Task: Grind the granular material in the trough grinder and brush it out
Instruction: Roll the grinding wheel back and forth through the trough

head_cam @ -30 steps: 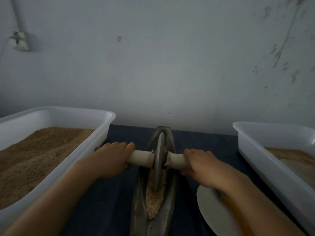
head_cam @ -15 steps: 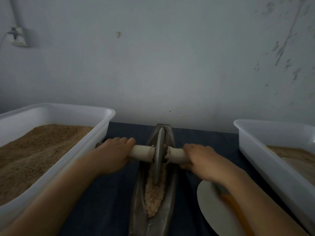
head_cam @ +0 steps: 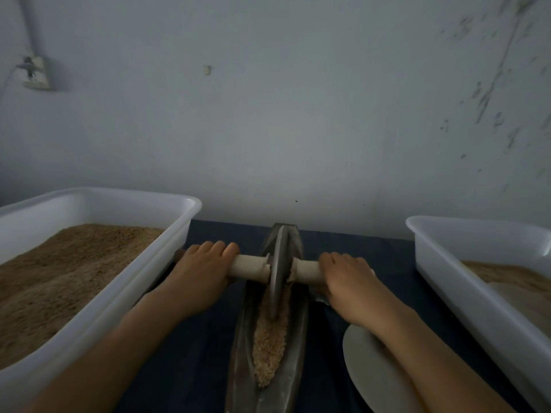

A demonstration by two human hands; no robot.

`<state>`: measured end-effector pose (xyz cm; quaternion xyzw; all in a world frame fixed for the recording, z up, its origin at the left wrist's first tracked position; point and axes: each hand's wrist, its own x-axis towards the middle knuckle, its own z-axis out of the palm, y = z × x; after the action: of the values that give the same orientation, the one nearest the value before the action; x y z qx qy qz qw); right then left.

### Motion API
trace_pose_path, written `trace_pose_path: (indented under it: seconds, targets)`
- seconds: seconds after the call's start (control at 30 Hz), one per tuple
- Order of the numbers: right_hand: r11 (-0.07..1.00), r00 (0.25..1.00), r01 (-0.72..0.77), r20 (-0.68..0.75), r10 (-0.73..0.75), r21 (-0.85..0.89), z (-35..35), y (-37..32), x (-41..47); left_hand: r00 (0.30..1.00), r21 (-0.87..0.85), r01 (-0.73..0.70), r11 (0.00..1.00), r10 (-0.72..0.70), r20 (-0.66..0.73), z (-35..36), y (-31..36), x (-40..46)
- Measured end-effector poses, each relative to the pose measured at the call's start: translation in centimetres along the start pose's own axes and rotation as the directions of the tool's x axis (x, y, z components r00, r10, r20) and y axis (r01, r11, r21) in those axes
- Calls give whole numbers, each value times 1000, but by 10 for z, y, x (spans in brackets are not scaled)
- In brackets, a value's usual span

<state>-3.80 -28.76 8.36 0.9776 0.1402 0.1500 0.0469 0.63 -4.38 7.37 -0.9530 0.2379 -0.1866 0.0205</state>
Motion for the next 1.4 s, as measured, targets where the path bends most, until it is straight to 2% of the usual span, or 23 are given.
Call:
trace_pose_path:
  seconds: [0.13,0.23,0.33,0.43,0.53,0.67,0.8,0.93,1.03,1.17,1.3,1.4]
  targets:
    - [992,972,12,233,-41,126,-26,-5,-12,975,-15,-60,998,62,212,-26,2,-11]
    - [973,915,6,391,-99,231,-44,-6,-22,911,-61,-92,994,109,398,-46,3,-18]
    - [965,882,-7,456,-118,263,-51,-6,-27,860,-118,-96,988,142,490,-58,4,-21]
    - [962,882,-29,461,-104,272,-49,-6,-25,851,-159,-77,984,148,504,-58,3,-18]
    - [978,933,-31,358,-47,208,-38,-5,-15,896,-123,-56,991,105,432,-43,2,-10]
    - [996,995,-25,101,16,89,-10,1,0,992,13,-20,1000,18,127,-12,1,1]
    - [999,994,-35,-105,37,20,13,9,11,996,33,39,999,-36,-88,9,5,10]
    - [999,992,-31,-126,32,14,16,8,12,992,24,55,998,-52,-113,11,7,11]
    - [1000,999,-10,-52,10,-4,9,6,6,999,22,31,999,-30,-25,4,4,6]
    - [997,987,1,159,-12,71,-14,-2,-4,981,6,-33,999,31,191,-19,1,-5]
    - [988,938,15,342,-66,151,-42,-9,-17,887,-78,-68,995,96,451,-45,2,-13]
    - [979,901,22,420,-107,202,-54,-10,-24,823,-144,-52,988,124,554,-56,1,-17]
